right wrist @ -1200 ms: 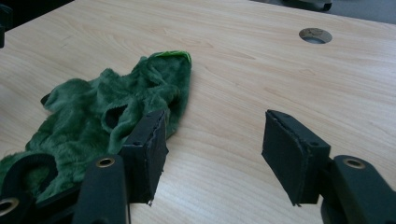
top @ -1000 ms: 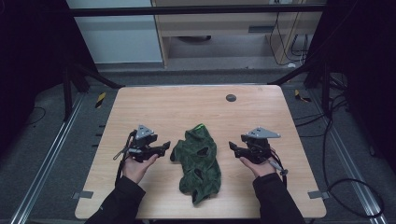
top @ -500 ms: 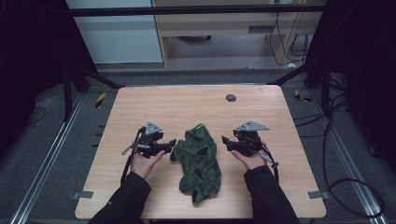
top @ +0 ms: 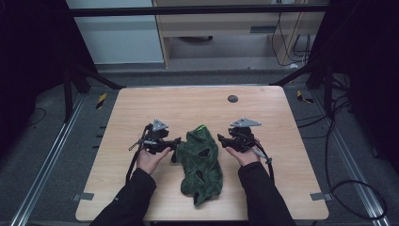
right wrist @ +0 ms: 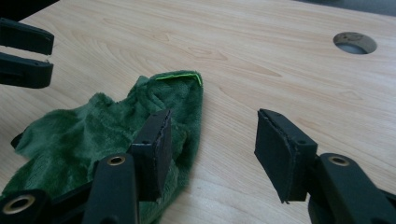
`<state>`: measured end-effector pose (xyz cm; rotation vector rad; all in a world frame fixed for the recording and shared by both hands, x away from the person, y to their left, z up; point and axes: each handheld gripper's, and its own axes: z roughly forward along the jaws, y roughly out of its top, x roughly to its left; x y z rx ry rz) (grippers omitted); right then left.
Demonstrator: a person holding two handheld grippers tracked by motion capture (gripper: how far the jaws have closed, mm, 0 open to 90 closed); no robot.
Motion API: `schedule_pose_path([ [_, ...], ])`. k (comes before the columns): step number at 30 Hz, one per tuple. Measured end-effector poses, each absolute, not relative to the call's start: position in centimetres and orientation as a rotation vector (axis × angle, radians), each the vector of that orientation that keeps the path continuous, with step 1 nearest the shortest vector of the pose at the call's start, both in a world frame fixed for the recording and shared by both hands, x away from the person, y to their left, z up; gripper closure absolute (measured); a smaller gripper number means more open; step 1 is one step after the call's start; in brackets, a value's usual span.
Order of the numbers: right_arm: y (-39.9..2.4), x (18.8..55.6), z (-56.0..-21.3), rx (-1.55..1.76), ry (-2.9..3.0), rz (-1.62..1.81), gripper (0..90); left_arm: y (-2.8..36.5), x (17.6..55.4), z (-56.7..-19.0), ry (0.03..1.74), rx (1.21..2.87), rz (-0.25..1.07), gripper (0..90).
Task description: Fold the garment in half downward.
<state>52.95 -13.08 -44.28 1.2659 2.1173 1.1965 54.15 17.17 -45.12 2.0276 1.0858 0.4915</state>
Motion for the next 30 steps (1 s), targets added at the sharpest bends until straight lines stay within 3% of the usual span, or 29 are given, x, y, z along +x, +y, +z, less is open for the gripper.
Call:
schedule_pose_path([
  [15,-11.8,54.4,-45.4,1.287,2.160,1.177,48.8,15.7,55.6,-47.1,1.069,2.103,0.428,39.0],
  [30,-10.2,55.2,-47.5,1.312,2.247,1.145,53.2,15.2,56.1,-48.8,1.077,2.164,0.382,47.9],
])
